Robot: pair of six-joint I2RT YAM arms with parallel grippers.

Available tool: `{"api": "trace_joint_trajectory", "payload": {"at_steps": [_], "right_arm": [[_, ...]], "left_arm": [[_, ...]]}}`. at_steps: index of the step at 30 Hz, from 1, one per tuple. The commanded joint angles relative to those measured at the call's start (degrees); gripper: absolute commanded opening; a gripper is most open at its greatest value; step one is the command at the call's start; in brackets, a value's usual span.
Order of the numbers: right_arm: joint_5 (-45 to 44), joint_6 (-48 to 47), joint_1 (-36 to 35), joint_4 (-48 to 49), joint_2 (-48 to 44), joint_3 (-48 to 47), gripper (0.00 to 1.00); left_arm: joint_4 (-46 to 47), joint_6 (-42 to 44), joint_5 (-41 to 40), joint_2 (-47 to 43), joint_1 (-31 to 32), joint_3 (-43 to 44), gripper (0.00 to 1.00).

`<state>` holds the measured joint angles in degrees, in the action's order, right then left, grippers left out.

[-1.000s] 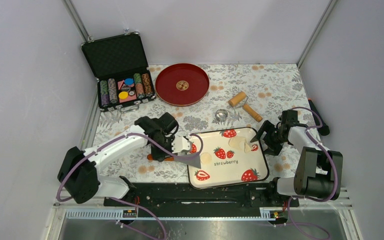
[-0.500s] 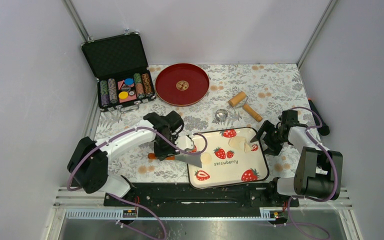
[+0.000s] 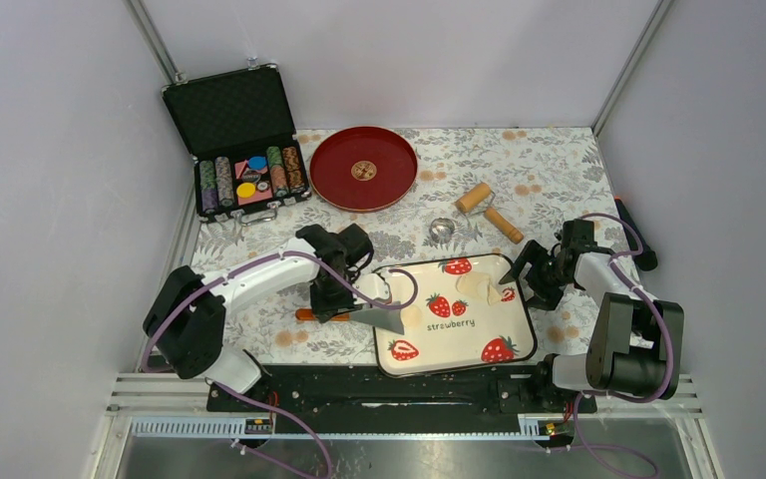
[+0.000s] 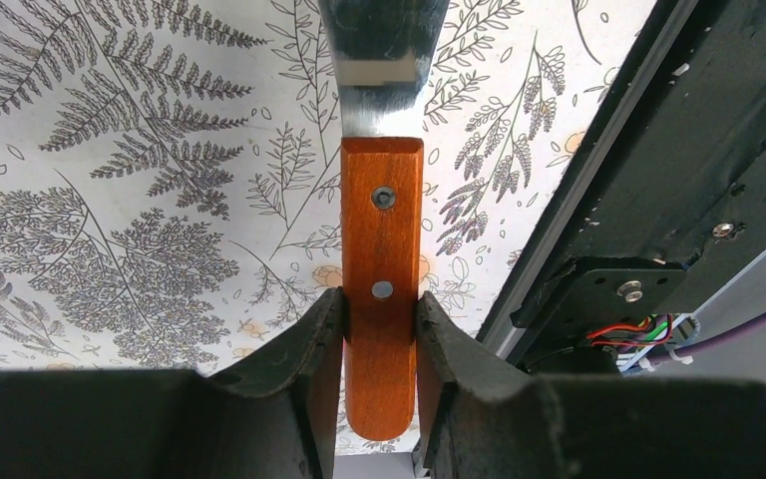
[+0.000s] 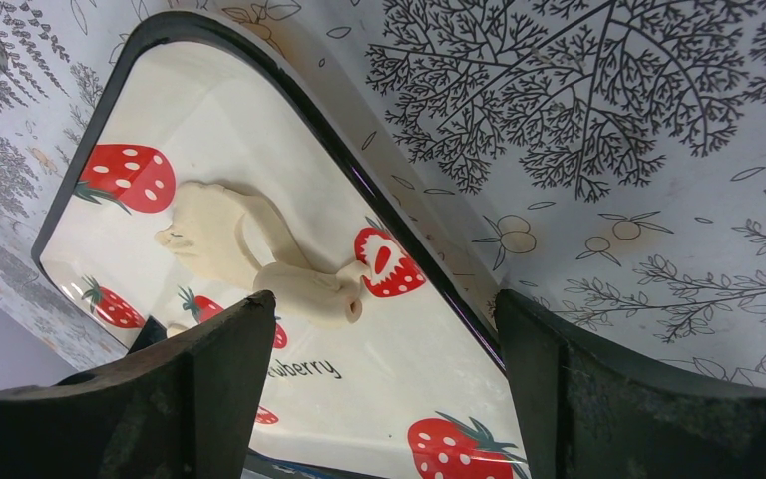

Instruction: Roll out the dumpling wrappers from the dough

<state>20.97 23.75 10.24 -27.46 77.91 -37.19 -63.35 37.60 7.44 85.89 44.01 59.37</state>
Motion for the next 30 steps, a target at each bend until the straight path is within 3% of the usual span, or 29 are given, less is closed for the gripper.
{"api": "trace_joint_trajectory", "payload": {"at_steps": [1, 20, 30], "right_arm": [[3.7, -0.1, 0.0, 0.2, 0.1, 0.7, 0.87], [4.6, -0.1, 0.0, 0.6, -0.1, 0.8, 0.87], [4.9, -0.2, 0.0, 0.6, -0.1, 1.0, 0.87]], "left_arm": [[3.6, -1.2, 0.6, 0.5, 1.3, 2.8, 0.00], [1.8, -0.7, -5.0, -3.6, 0.5, 1.0, 0.00], [1.7, -0.7, -3.5, 0.9, 0.5, 2.7, 0.00]]}}
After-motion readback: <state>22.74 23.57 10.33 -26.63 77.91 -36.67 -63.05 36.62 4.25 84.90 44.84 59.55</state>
